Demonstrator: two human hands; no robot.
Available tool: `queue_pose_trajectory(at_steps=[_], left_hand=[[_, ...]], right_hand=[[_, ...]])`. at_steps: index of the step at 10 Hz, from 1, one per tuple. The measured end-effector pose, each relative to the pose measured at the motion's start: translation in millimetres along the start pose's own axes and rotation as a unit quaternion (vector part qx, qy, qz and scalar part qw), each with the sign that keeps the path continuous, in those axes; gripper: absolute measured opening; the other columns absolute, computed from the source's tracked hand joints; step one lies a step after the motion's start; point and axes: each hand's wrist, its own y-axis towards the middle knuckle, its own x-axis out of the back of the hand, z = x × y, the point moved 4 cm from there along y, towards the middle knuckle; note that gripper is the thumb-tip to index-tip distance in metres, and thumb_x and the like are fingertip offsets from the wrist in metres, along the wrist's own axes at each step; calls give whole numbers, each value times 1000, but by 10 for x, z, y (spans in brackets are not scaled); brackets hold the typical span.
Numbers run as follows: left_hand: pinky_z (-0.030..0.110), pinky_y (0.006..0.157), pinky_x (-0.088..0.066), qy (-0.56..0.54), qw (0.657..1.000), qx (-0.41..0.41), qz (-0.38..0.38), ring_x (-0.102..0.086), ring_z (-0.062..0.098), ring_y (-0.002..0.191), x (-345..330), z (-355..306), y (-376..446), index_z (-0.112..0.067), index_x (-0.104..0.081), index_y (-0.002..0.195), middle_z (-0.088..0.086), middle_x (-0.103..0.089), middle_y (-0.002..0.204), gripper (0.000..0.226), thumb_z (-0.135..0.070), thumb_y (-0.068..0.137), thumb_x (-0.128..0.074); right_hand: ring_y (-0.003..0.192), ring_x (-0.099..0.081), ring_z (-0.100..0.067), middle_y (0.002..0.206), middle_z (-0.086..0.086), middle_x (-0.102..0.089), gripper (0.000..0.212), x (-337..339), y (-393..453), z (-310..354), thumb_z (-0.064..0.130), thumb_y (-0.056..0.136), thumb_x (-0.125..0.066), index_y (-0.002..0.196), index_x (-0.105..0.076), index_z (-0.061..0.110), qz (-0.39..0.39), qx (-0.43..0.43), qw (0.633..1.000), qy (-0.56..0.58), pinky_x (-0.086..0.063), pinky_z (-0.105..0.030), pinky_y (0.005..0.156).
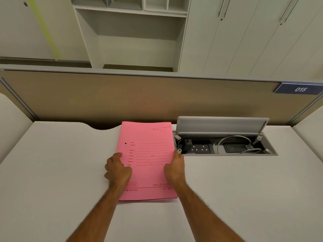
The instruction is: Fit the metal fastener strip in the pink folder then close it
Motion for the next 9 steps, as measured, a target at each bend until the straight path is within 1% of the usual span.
queue_pose_trajectory(at_steps=[1,4,5,6,7,8,9], left_hand=[[56,105,-42,1,1000,2,6,-47,34,125,-50,9,-10,-17,-47,135,14,-49,135,58,0,83,-64],[56,106,-44,6,1000,2,14,-47,35,126,-113,-7,1,-14,-46,135,15,-49,137,58,0,83,-66],[56,109,-40,23,1000,5,7,-46,35,127,-123,-14,18,-15,-45,136,14,-49,137,59,0,82,-67],[58,110,-34,37,999,-5,1,-42,35,131,-143,-37,5,-15,-46,134,14,-46,141,57,-3,83,-68],[59,112,-31,75,997,-34,-10,-38,35,135,-147,-98,-42,-16,-45,135,14,-42,145,56,-8,85,-67],[59,116,-27,155,979,-131,-34,-32,32,143,-156,-253,-123,-18,-44,141,13,-35,156,54,-18,90,-64],[59,115,-27,170,967,-180,-51,-31,31,145,-178,-420,-244,-18,-48,141,12,-34,158,52,-23,92,-63]], right_hand=[[120,-49,-23,132,-8,-43,54,-44,18,-58,-5,91,-50,141,-41,15,-1,-9,1000,-8,-53,-42,101],[123,-47,-24,135,-8,-43,58,-63,45,-107,-7,88,-53,141,-43,14,6,-9,1000,-3,-51,-39,102],[124,-47,-24,136,-8,-44,57,-60,66,-94,-4,87,-55,140,-44,14,8,-2,1000,3,-52,-41,104],[129,-40,-24,139,-6,-42,58,-39,54,-85,3,85,-62,139,-44,15,-5,4,1000,-2,-48,-43,107],[133,-34,-24,145,-5,-39,61,9,19,-95,7,86,-64,142,-43,15,-31,15,999,-30,-43,-45,112],[138,-31,-24,152,-4,-35,62,104,-59,-71,9,89,-65,146,-41,16,-41,43,998,-31,-39,-45,116],[138,-32,-22,150,-3,-38,56,208,-140,-35,11,90,-65,143,-45,18,-58,71,995,-27,-38,-42,116]])
